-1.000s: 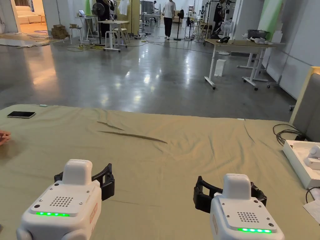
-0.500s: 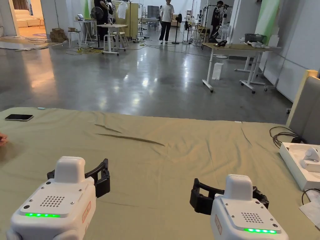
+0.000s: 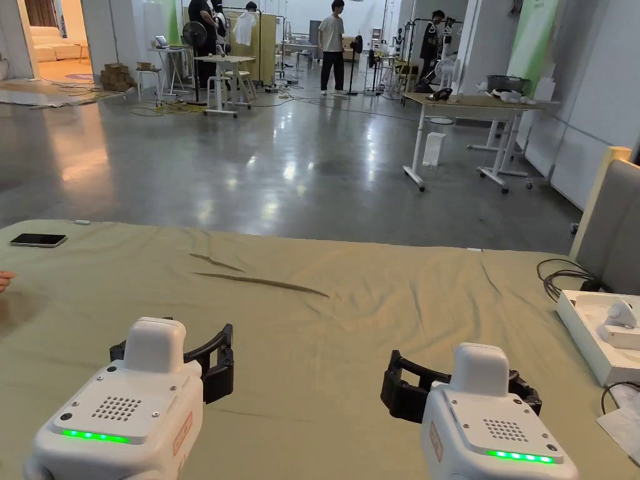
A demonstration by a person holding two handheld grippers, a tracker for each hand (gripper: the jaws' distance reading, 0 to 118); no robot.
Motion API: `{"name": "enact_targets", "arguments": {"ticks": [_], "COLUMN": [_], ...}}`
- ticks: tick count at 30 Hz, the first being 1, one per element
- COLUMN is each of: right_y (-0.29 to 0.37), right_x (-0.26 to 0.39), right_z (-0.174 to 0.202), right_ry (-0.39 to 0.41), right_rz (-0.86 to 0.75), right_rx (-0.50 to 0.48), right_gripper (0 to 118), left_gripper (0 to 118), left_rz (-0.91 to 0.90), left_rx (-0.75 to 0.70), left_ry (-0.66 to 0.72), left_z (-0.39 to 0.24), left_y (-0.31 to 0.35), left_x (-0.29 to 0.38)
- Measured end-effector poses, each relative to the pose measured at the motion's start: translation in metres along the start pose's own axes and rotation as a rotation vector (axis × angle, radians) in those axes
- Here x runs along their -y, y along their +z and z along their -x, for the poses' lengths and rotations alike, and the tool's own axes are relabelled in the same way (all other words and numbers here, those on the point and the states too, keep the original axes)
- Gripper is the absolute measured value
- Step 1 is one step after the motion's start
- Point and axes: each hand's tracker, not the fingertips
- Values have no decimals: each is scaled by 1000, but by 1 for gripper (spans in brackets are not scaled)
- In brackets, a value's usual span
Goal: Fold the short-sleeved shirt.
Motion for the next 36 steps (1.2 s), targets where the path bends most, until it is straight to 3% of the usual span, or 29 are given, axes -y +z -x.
{"name": "enact_targets", "arguments": {"ticks": [5,16,24,32,36], "right_y": [-2,-6,-8,-7,-9], "right_x": [-4,-18,-19,-11,-11], "right_z": [1,-1,3,7,0], "right_ry": [-53,-185,-137,-85,-136], "right_rz": [21,98,117,92,120], "right_rx": [-38,-8,75,65,36], "right_gripper": [118,118,118,116,116], "left_gripper": [70,70,70,70,71], "left_rz": [-25,-24,-7,-24,-36], "left_rx": [15,-61,-54,-96,-90], "left_ry": [7,-20,5,8,64], "left_z": [1,0,1,1,8], "left_y": [2,0,-2,-2,-2], "left_x": [-2,-6,-3,1,2]}}
